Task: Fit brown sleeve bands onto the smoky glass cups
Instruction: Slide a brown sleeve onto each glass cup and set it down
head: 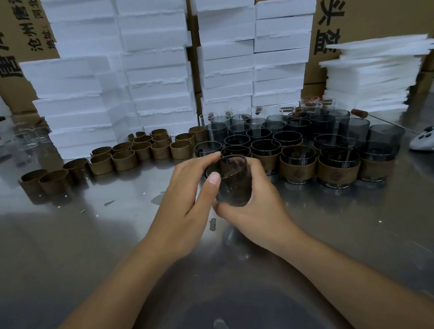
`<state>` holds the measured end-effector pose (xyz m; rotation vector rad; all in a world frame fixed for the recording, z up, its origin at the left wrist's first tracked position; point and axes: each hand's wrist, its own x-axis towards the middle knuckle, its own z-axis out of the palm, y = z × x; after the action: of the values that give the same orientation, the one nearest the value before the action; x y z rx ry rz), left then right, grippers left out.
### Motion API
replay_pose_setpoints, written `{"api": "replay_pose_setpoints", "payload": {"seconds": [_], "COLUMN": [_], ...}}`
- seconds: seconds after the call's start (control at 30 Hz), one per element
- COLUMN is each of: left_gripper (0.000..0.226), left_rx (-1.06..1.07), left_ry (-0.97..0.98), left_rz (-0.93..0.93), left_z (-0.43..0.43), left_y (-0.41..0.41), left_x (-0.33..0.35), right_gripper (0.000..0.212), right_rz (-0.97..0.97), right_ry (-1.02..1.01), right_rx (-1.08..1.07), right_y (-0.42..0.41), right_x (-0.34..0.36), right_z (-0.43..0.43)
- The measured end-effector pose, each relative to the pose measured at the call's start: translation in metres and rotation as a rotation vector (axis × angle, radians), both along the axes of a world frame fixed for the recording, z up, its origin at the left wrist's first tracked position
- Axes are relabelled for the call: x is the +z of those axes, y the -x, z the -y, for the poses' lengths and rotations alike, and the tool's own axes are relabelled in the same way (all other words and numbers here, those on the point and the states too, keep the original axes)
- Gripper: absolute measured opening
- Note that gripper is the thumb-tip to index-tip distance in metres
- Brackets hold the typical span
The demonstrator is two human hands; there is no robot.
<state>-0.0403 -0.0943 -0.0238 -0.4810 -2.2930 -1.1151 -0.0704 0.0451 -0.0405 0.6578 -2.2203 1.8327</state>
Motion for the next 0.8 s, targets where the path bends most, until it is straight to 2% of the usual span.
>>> {"api": "replay_pose_setpoints", "payload": {"seconds": [0.43, 0.67, 0.8], "left_gripper": [0.041, 0.032, 0.041], "left_rx": [-0.084, -0.126, -0.096], "left_ry": [0.067, 0.107, 0.124], "left_rz": [-0.104, -0.177, -0.168], "left_z": [-0.009, -0.014, -0.013], "left_y": [-0.006, -0.010, -0.009], "left_x": [0.005, 0.008, 0.007], "right_gripper": [0.064, 0.050, 0.048], "right_rz": [-0.033, -0.063, 0.003], "right_ry": [-0.036, -0.002, 0.055], "right_rx": [0.098, -0.002, -0.036], "right_y": [-0.002, -0.001, 0.003], "right_x": [0.002, 0.003, 0.002], "right_z": [0.002, 0.001, 0.000]}}
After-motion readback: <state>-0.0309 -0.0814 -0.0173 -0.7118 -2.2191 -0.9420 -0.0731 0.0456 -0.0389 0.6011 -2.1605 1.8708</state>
